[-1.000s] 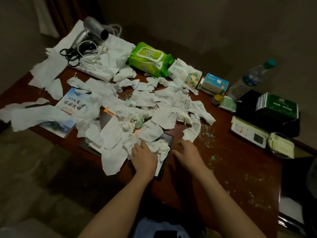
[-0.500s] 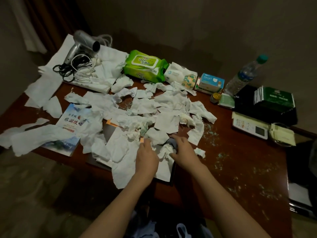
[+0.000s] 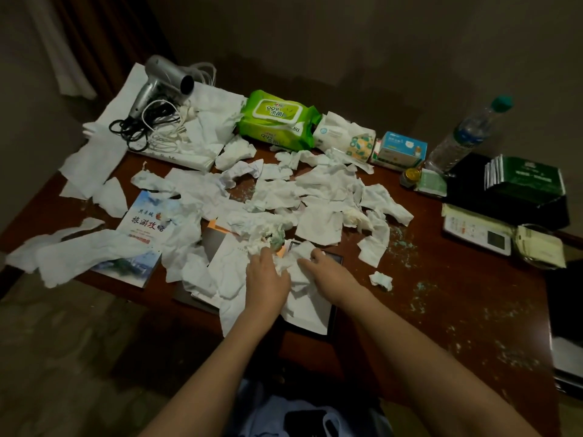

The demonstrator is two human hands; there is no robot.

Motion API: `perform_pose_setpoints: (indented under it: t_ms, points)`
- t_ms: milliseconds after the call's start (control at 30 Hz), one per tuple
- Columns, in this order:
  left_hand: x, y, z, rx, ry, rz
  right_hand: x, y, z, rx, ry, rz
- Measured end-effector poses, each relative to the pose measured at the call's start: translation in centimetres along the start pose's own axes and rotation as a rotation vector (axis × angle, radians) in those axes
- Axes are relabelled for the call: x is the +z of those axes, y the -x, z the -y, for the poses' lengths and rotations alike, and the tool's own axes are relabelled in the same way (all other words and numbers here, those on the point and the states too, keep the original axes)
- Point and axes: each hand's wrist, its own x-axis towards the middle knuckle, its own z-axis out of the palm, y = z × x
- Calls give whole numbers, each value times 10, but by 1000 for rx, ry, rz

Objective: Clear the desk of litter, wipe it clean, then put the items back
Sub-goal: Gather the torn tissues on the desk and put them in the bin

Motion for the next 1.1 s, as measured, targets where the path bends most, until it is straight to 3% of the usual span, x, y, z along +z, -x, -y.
perform_pose_setpoints:
  t_ms: [167,300,533,667,900,1100]
  points:
    - [-6,-1,-7,17,8,-11,-3,16,3,112,-138,-94]
    - [-6,-4,-17,118,44,0,-18,40,0,287,-379,-326]
    - [0,2,-49,295,81,-3,-51,73,-3,497,-410,-420]
    - [0,17,-82,300,75,28,-67,106,-11,491,-472,-565]
    - [53,87,-180,514,93,111,-73,229,-61,528,-537,-771]
    - [145,199,-243,742,82,277,-41,371,-119,799,-598,-822]
